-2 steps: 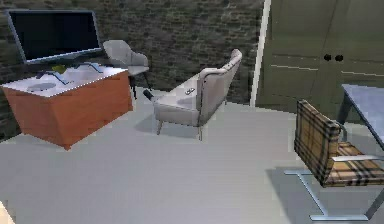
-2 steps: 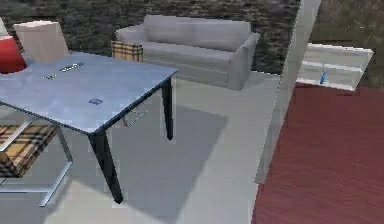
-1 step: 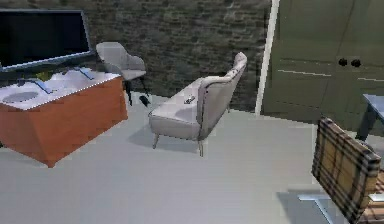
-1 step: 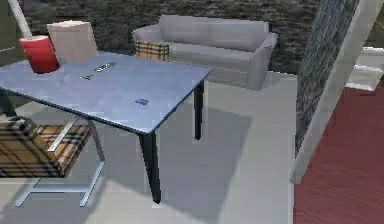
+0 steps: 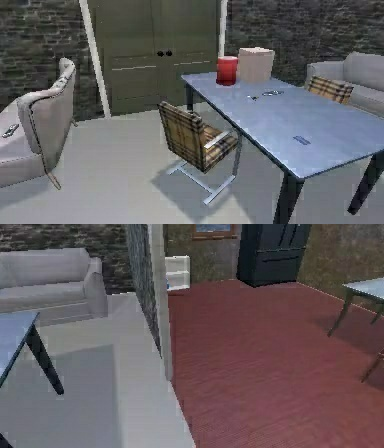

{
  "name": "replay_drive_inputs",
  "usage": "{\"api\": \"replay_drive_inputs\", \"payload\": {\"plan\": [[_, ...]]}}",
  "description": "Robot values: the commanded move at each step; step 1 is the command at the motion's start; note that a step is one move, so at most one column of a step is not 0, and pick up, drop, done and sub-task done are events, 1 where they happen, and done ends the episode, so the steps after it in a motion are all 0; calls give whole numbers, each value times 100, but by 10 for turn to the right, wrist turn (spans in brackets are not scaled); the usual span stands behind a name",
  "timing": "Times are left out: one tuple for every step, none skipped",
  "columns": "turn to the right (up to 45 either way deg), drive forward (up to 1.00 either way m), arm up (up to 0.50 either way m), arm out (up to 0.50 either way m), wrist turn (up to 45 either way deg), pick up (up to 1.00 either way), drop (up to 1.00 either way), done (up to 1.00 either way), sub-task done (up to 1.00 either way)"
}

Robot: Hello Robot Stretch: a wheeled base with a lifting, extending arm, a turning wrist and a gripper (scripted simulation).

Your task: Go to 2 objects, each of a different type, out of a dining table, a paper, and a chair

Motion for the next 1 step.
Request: {"api": "replay_drive_inputs", "payload": {"plan": [[450,0,0,0,0,0,0,0,0]]}}
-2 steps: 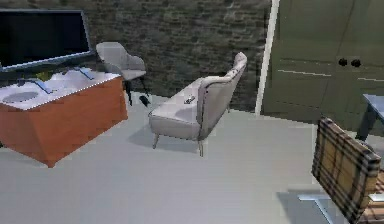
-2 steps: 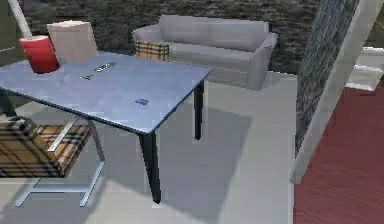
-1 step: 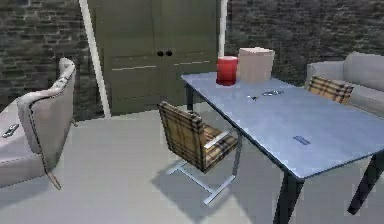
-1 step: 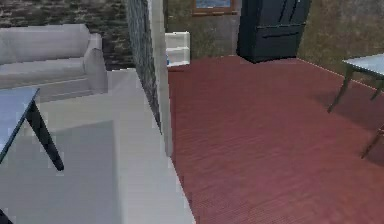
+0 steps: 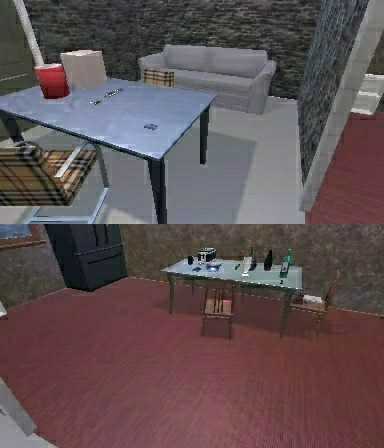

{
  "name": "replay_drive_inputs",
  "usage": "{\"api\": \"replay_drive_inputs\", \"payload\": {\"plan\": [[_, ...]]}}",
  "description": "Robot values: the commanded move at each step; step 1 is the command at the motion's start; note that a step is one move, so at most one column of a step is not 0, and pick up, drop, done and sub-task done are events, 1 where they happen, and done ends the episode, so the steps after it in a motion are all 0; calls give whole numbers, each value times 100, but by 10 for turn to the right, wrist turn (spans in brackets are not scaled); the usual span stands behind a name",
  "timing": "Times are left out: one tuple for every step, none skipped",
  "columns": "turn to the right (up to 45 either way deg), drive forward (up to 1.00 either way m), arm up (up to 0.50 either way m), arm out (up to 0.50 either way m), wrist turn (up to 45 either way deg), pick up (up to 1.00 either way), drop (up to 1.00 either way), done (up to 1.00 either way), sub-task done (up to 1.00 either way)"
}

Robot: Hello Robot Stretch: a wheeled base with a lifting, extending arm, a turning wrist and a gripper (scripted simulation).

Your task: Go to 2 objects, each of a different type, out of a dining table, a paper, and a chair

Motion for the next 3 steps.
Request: {"api": "replay_drive_inputs", "payload": {"plan": [[120,0,0,0,0,0,0,0,0],[0,10,0,0,0,0,0,0,0],[-360,0,0,0,0,0,0,0,0]]}}
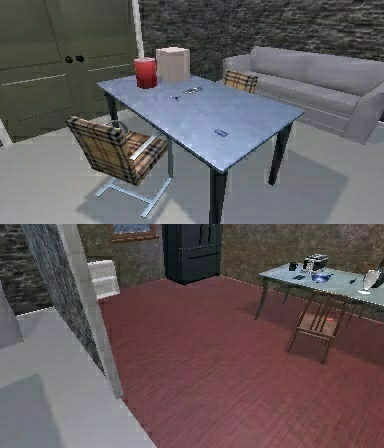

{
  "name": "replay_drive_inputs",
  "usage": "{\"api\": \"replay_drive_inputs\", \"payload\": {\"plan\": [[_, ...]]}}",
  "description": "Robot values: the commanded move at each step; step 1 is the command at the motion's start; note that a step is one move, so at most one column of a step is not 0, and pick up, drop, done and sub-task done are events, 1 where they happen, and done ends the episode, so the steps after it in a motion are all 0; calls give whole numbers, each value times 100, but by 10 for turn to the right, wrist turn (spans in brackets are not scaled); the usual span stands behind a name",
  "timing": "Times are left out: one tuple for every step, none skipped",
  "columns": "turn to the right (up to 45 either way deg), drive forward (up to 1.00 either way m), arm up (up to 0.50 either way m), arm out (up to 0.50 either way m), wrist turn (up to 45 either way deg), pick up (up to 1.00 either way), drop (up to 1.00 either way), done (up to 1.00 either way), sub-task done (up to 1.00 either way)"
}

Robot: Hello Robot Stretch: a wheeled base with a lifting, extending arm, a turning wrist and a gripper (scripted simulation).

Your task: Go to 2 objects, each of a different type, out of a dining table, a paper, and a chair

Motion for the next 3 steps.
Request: {"api": "replay_drive_inputs", "payload": {"plan": [[0,0,0,0,0,0,0,0,100],[-450,0,0,0,0,0,0,0,0],[-30,0,0,0,0,0,0,0,0]]}}
